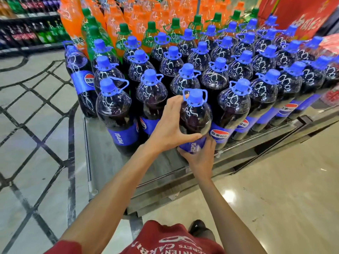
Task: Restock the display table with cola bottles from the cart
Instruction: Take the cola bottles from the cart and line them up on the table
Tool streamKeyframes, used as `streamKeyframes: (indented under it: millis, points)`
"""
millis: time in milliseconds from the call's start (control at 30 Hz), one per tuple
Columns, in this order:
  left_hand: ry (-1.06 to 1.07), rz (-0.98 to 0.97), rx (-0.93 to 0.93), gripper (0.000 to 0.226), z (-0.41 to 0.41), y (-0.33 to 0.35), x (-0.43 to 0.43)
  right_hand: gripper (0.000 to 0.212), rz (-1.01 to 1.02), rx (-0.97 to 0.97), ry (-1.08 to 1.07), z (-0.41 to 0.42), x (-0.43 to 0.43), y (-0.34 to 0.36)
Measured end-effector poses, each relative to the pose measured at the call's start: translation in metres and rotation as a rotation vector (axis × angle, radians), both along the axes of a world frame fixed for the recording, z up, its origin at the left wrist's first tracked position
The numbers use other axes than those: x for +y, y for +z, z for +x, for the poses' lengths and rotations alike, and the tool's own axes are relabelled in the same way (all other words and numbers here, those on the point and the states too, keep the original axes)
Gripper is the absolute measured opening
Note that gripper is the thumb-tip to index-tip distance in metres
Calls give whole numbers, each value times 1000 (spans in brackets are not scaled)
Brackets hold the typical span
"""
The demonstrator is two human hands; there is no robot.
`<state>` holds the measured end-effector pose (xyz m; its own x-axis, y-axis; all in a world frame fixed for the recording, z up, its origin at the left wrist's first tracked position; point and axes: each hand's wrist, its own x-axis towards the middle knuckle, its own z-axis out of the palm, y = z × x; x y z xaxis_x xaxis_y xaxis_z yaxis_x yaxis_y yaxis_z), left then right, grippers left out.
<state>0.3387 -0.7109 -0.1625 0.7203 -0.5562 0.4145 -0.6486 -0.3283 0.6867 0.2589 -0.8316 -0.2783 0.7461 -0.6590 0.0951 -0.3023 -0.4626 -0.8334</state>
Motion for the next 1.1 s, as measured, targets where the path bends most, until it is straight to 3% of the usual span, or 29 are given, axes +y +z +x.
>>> streamKeyframes:
  millis: [233,767,1100]
  points:
    - [-46,85,29,108,3,9,-10,103,30,-5,-118,-2,4,-2]
    - [-26,69,-8,109,4,2,-11,96,38,-40,-81,-4,0,-5]
    - [5,-65,79,103,-6,-2,-9,102,84,-54,-62,-9,4,-3]
